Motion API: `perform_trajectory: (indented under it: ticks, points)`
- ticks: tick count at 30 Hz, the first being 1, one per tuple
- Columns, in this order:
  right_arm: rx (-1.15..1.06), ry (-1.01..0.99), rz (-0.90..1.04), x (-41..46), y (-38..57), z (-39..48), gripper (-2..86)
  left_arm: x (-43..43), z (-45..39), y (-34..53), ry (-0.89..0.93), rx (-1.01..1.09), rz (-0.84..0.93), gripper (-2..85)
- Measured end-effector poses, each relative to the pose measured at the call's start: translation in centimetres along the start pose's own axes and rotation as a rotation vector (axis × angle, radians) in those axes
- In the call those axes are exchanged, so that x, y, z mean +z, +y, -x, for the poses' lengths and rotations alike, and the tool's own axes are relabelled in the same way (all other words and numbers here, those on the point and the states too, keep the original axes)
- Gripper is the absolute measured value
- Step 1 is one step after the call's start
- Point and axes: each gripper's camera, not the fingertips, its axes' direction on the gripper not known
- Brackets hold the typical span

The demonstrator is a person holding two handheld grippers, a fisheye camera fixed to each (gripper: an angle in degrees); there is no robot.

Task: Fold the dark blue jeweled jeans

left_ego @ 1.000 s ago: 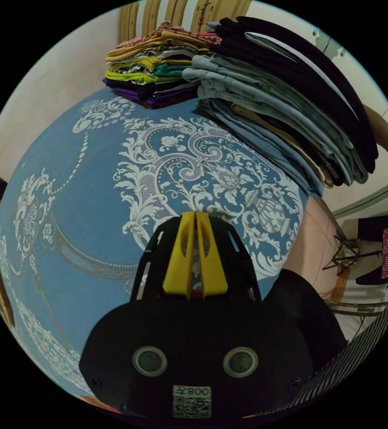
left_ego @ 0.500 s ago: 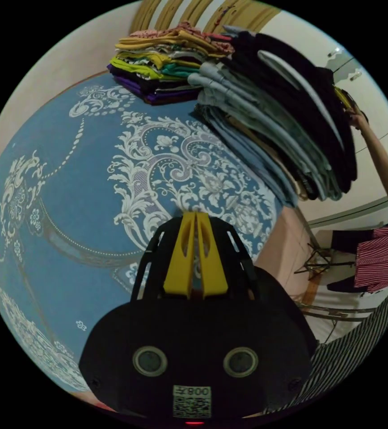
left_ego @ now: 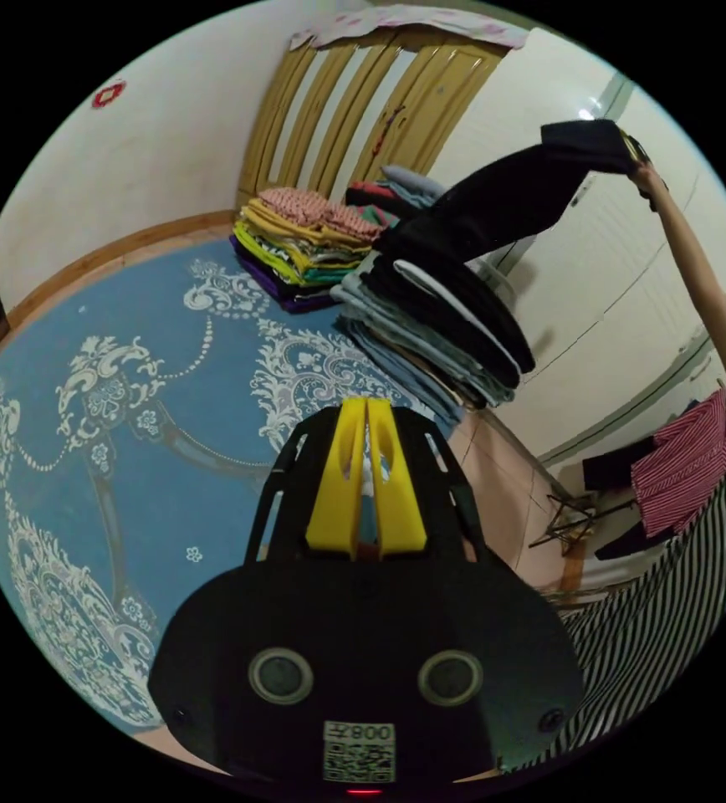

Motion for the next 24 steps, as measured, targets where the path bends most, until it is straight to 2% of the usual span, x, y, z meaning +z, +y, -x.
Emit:
perform_trajectory:
  ticks: [4, 8, 10, 14, 16, 18, 20, 24]
  points:
    - [-0.136, -0.184, 0.051, 1.3, 4.4, 8.5, 1.7, -8.9, -2.0, 2.5, 0.083, 0.027, -0.178, 1.9]
    - [-0.203, -0.306, 0.111, 2.0, 10.3, 13.8, 1.8, -18.2, -5.0, 3.8, 0.212, 0.109, -0.416, 8.0]
    - [-0.198, -0.365, 0.155, 2.4, 15.2, 15.2, 1.8, -22.0, -6.2, 4.5, 0.225, 0.144, -0.472, 11.1]
    - [-0.120, -0.469, 0.259, 3.2, 24.3, 14.0, 1.7, -29.1, -7.2, 8.2, 0.162, 0.192, -0.516, 13.8]
    - [-0.027, -0.547, 0.325, 3.8, 31.0, 11.3, 1.6, -30.9, -7.0, 10.5, 0.146, 0.195, -0.453, 13.7]
    - [0.035, -0.595, 0.372, 4.3, 36.1, 9.1, 1.6, -32.2, -6.2, 13.2, 0.253, 0.165, -0.362, 12.8]
    - [0.096, -0.634, 0.409, 4.7, 41.2, 6.8, 1.5, -35.0, -5.3, 18.2, 0.369, 0.063, -0.371, 11.7]
    - [0.164, -0.726, 0.493, 5.5, 51.6, 2.8, 1.4, -39.5, -4.7, 26.1, 0.322, -0.123, -0.470, 12.0]
